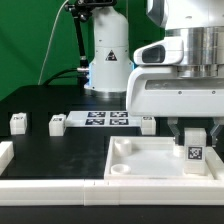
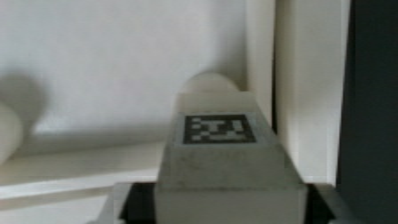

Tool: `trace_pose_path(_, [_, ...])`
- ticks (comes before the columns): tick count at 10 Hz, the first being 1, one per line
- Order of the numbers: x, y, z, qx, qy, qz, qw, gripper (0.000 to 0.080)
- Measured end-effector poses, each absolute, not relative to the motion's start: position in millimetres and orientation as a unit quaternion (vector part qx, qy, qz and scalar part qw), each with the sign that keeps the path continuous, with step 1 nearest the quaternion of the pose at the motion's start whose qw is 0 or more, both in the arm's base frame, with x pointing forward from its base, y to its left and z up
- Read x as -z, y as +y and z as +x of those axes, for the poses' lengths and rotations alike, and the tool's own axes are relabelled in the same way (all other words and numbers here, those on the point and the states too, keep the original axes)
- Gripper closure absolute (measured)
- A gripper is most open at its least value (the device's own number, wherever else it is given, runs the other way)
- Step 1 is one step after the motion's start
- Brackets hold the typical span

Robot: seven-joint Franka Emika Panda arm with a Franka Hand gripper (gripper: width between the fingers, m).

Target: Assemble one leg

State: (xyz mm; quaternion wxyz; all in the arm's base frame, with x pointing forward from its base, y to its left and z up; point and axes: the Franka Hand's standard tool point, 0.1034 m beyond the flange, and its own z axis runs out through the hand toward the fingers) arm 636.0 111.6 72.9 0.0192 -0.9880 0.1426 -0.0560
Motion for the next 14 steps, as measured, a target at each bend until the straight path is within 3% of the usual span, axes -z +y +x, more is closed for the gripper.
trace_pose_path(8, [-71.7,116.0,633.4,0.041,0.485,-0.872,0.041,0.0508])
trace_pose_path(11, [-71.6,115.7,633.3,0.041,0.478,-0.876,0.042,0.0508])
trace_pose_path(13, [-71.7,116.2,633.3,0.042,0.452,-0.890,0.041,0.0214])
trace_pose_path(14, [-71.7,116.7,633.3,0.044,0.406,-0.912,0.038,0.0214])
